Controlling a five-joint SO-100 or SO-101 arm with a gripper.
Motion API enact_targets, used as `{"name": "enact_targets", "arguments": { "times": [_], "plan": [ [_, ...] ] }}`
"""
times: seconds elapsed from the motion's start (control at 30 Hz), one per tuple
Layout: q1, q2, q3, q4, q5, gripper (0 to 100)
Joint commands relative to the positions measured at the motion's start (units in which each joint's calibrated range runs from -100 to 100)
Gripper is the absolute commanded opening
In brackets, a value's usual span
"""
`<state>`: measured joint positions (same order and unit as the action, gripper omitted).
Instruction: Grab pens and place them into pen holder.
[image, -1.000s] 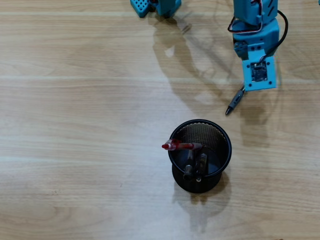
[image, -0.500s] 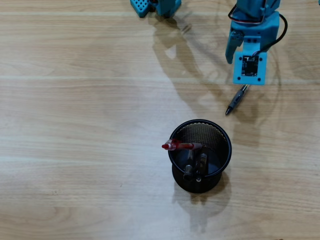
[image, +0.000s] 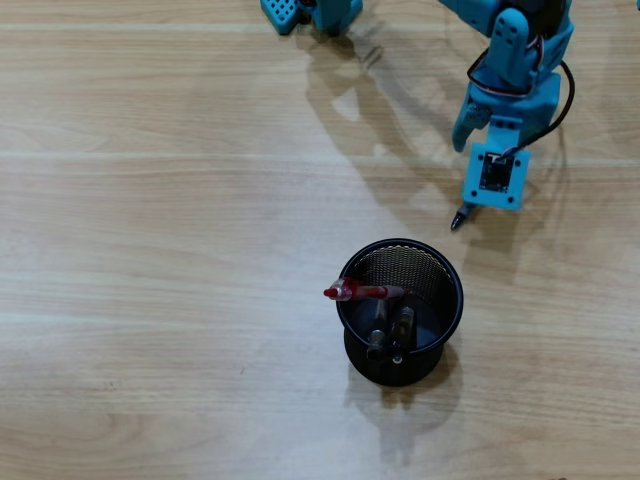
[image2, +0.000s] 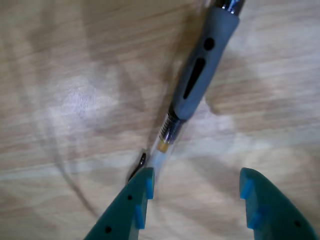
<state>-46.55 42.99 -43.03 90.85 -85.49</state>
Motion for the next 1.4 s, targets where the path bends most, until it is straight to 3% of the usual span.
{"name": "enact_targets", "arguments": {
  "times": [0.0, 0.47, 0.67, 0.77, 1.17, 1.37],
  "plan": [
    [-0.50, 2.06, -2.58, -4.52, -0.27, 20],
    [-2.24, 8.09, -2.12, -9.44, -4.62, 20],
    [-2.15, 8.09, -2.12, -8.89, -4.67, 3],
    [-2.06, 8.09, -2.12, -8.89, -4.67, 2],
    [-1.24, 4.36, -3.57, -8.34, -2.16, 2],
    [2.79, -5.58, -3.84, -0.69, 1.09, 2]
  ]
}}
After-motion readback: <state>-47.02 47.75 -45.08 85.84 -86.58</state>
